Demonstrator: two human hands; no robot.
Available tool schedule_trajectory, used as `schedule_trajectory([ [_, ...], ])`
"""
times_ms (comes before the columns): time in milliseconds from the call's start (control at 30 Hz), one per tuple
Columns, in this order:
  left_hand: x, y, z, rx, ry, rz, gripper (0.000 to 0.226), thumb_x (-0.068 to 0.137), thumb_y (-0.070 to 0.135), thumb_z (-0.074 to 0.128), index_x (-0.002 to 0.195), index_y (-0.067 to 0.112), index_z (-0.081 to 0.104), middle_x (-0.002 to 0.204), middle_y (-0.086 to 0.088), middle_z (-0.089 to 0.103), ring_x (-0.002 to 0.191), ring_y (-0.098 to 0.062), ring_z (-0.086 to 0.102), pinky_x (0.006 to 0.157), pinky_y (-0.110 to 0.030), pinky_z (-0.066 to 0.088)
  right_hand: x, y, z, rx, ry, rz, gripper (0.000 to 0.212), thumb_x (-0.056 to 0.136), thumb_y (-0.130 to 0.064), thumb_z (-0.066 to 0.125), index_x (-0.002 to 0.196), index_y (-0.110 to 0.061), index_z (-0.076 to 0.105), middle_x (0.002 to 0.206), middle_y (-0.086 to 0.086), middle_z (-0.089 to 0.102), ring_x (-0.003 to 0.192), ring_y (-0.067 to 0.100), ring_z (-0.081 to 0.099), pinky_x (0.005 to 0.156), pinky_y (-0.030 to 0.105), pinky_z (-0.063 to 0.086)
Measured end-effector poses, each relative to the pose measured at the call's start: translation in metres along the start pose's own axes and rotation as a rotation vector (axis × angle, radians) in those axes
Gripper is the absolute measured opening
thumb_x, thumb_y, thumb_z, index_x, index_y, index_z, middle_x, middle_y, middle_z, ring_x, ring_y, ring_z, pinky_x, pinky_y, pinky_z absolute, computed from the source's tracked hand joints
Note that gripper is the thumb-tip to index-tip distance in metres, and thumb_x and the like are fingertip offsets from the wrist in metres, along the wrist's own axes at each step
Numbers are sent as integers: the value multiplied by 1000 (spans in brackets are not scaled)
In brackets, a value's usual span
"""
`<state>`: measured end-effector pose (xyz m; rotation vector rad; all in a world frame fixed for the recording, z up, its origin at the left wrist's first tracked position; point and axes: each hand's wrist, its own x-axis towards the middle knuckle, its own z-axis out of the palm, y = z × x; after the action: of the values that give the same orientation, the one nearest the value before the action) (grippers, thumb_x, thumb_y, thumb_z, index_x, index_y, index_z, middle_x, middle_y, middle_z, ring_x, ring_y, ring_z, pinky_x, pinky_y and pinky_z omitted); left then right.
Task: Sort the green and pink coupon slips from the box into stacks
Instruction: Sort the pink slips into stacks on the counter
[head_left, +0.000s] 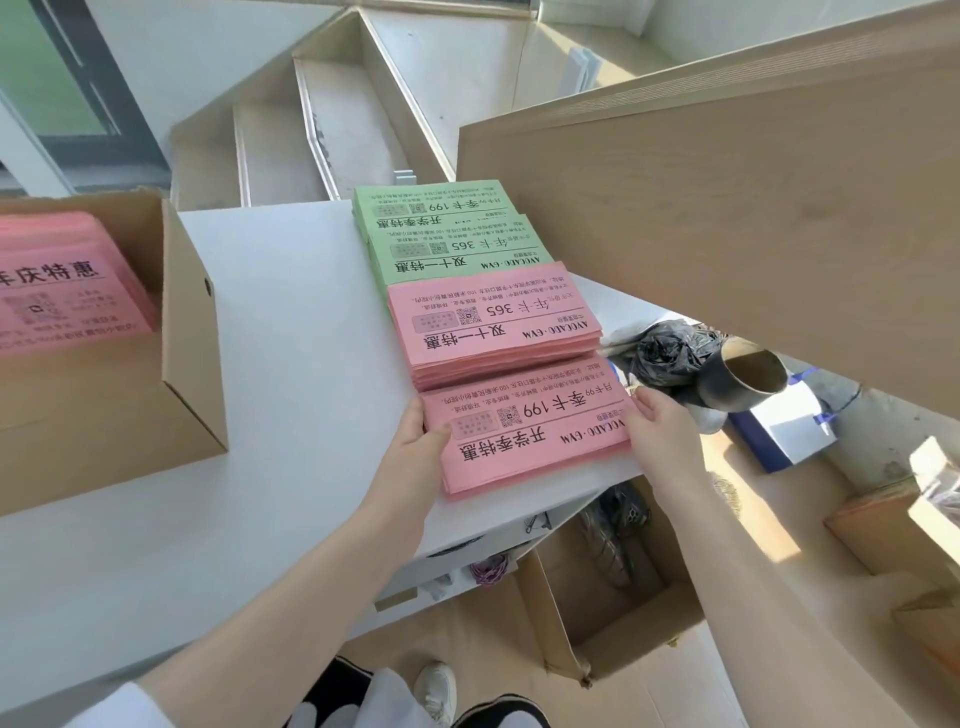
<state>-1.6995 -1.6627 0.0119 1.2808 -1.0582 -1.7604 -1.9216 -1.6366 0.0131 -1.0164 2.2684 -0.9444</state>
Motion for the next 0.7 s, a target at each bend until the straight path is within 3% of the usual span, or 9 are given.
schedule_trajectory([
  [67, 2, 1, 1, 1, 9, -14, 42, 100, 6, 30, 131, 33, 38, 118, 19, 56, 110, 0, 52, 92, -20, 37, -1, 4, 1, -103, 9, -40, 29, 94, -14, 43, 117, -14, 60, 108, 3, 64, 102, 25, 56, 83, 34, 41],
  [200, 5, 0, 3, 63, 16, -26, 49, 99, 9, 33, 142, 30, 30, 135, 13, 50, 122, -7, 48, 107, -30, 34, 0, 6, -1, -260, -39, -98, 27, 93, -18, 45, 116, -14, 59, 111, 10, 64, 98, 27, 54, 77, 31, 38],
  [300, -3, 6, 4, 71, 42, 16, 40, 97, 6, 35, 131, 28, 39, 126, 17, 53, 104, 11, 51, 83, -5, 41, -5, -1, -1, -504, 23, -261, 40, 89, -24, 54, 126, -8, 51, 138, 12, 46, 131, 28, 34, 106, 39, 27],
  [333, -8, 9, 3, 96, 65, 46, 39, 96, 6, 36, 127, 30, 38, 128, 19, 49, 105, 13, 47, 85, -3, 36, -10, -7, 2, -523, 77, -380, 43, 88, -24, 56, 128, -8, 51, 142, 10, 42, 137, 27, 26, 111, 39, 20],
  [400, -16, 13, -5, 183, 128, 135, 42, 94, 5, 39, 130, 28, 40, 131, 16, 45, 117, 5, 39, 94, -11, 29, -20, -26, 13, -441, 80, -638, 35, 85, -17, 61, 118, -6, 59, 135, 11, 49, 135, 29, 31, 111, 36, 19],
  [467, -24, 19, -21, 211, 192, 219, 32, 91, 0, 41, 109, 22, 57, 113, 13, 59, 110, -3, 52, 88, -13, 38, -32, -52, 30, -337, -77, -782, 26, 83, -13, 63, 108, -6, 64, 129, 10, 54, 130, 27, 38, 109, 29, 20],
  [533, -34, 28, -43, 211, 262, 297, 33, 88, -5, 41, 89, 18, 64, 92, 9, 67, 88, -6, 64, 80, -15, 45, -43, -80, 52, -265, -270, -859, 22, 83, -11, 64, 104, -8, 65, 128, 8, 53, 129, 24, 37, 106, 22, 17],
  [600, -45, 40, -72, 239, 337, 362, 34, 87, -7, 42, 81, 16, 65, 84, 7, 68, 74, -5, 64, 74, -15, 48, -53, -107, 75, -205, -370, -933, 19, 83, -13, 61, 101, -10, 66, 127, 6, 54, 127, 23, 39, 101, 17, 20],
  [700, -60, 55, -122, 278, 443, 442, 33, 87, -7, 43, 78, 15, 66, 76, 4, 68, 70, -10, 64, 68, -15, 48, -70, -147, 108, -118, -462, -994, 15, 86, -11, 60, 99, -13, 66, 125, 1, 55, 121, 19, 45, 93, 15, 24],
])
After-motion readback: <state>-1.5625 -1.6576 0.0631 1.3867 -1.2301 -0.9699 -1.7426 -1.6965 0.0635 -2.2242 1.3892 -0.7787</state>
